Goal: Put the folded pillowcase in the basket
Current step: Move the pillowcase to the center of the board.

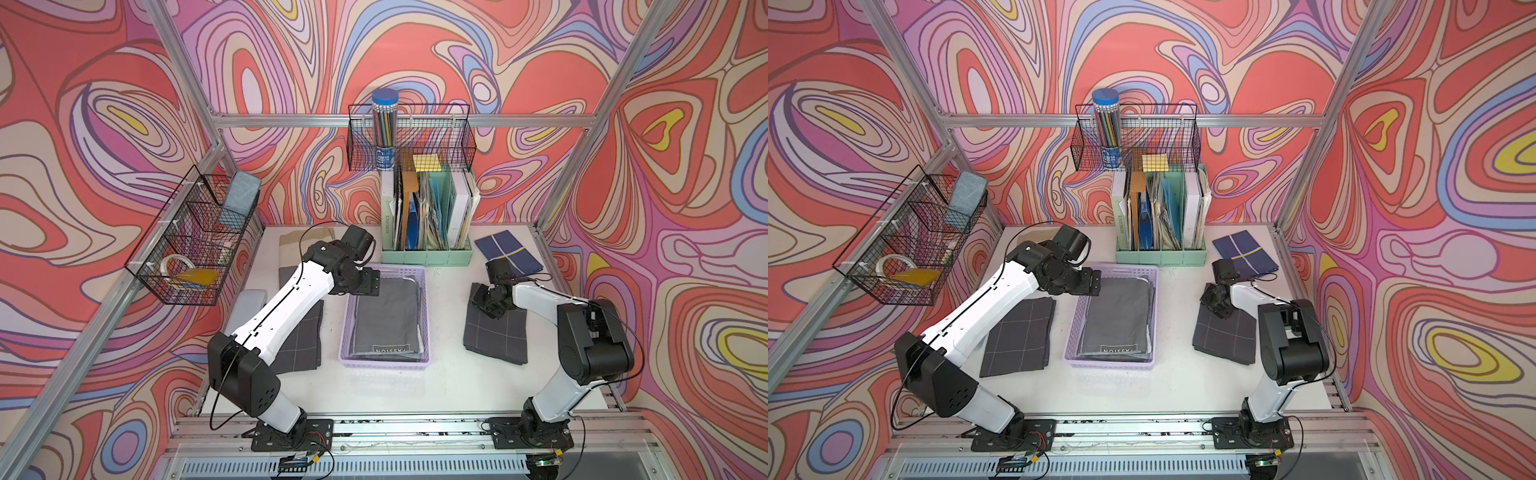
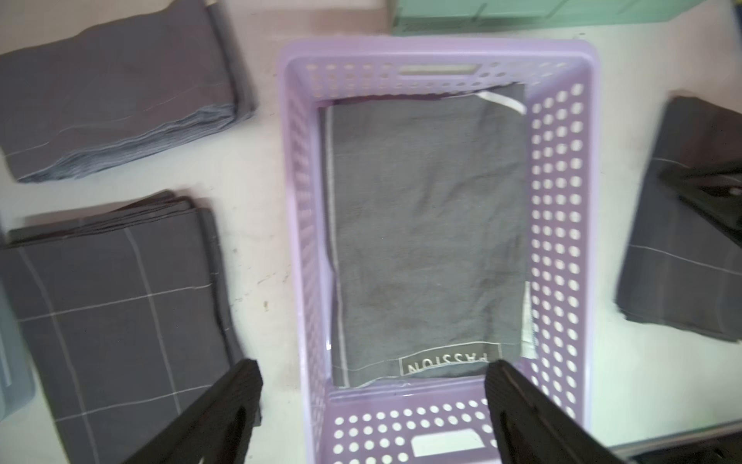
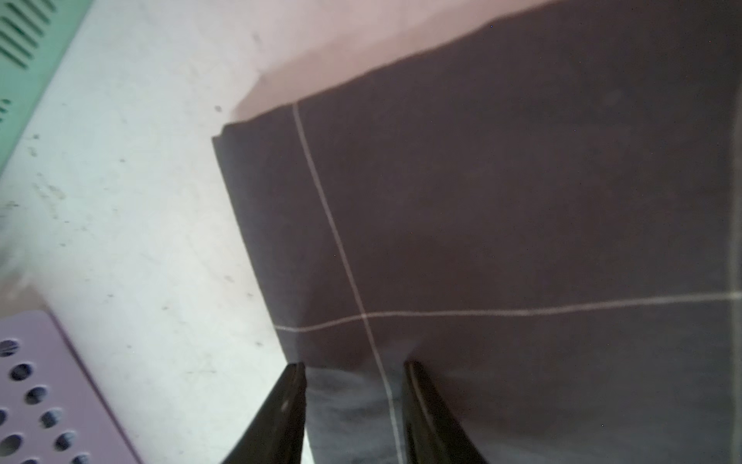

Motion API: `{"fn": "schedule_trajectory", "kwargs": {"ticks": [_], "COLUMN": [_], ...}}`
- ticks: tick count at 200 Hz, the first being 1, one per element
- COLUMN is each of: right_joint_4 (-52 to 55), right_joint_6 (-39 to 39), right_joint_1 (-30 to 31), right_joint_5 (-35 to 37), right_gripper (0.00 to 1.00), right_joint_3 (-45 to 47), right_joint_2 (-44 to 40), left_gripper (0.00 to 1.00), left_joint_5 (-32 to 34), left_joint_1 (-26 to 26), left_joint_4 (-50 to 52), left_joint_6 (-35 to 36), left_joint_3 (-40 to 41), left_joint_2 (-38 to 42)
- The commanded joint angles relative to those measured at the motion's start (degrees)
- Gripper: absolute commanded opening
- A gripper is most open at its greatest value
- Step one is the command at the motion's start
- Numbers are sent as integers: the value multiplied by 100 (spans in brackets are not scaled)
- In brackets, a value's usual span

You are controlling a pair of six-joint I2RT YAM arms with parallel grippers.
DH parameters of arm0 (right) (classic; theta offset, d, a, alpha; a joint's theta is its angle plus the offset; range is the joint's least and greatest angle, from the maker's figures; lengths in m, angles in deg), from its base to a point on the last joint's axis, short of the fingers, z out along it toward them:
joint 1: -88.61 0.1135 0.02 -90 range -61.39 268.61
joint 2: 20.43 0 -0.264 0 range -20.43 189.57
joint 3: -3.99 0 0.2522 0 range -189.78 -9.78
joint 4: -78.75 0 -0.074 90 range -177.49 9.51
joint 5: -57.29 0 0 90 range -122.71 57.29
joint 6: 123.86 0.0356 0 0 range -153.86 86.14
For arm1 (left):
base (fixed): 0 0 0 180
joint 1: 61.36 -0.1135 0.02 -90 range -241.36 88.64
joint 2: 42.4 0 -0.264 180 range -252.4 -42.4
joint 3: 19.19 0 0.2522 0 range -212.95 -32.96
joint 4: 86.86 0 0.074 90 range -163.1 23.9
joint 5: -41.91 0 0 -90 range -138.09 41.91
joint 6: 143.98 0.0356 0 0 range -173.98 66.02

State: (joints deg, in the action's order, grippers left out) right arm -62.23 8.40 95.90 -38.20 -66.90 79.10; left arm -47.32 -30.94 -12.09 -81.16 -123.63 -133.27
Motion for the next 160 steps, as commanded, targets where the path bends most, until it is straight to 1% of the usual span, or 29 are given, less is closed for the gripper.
{"fn": "schedule_trajectory", "kwargs": {"ticks": [1, 19, 24, 35, 59, 84, 87, 99, 127, 140, 148, 160], "right_joint_4": [-29, -38, -23, 129, 650, 863, 865, 824, 971, 939, 969, 942], "right_joint_6": [343, 449, 445, 378, 154, -55, -104, -245, -867, -1093, -1207, -1358], "right_joint_1": [164, 196, 202, 195, 117, -473, -664, -1025, -1543, -1789, -1989, -2182], "right_joint_5": [-640, -707, -725, -685, -252, -72, -111, -123, 314, 347, 344, 205], "right_gripper": [41, 41, 41, 42, 45, 45, 45, 46, 48, 53, 59, 62], "right_joint_3": [-140, -142, -133, -216, -456, -337, -281, -161, -217, -234, -261, -281], "right_joint_2": [471, 239, -11, -274, -919, -1403, -1485, -1642, -1633, -1549, -1464, -1351], "left_gripper": [91, 91, 90, 90, 89, 89, 89, 89, 89, 89, 88, 89], "left_joint_5": [-492, -623, -650, -739, -867, -928, -939, -972, -1049, -1141, -1188, -1291], "left_joint_1": [648, 1013, 1099, 1272, 1572, 1824, 1861, 1969, 2228, 2322, 2380, 2437], "left_joint_4": [-58, -149, -180, -250, -330, -318, -318, -282, 31, 120, 143, 156], "left_joint_6": [-323, -514, -576, -675, -886, -1038, -1049, -1092, -1088, -1105, -1152, -1197], "left_joint_3": [-456, -936, -1062, -1324, -1820, -2221, -2261, -2479, -3223, -3493, -3631, -3793], "left_joint_2": [-530, -1013, -1148, -1439, -2030, -2490, -2527, -2713, -3300, -3556, -3694, -3895]}}
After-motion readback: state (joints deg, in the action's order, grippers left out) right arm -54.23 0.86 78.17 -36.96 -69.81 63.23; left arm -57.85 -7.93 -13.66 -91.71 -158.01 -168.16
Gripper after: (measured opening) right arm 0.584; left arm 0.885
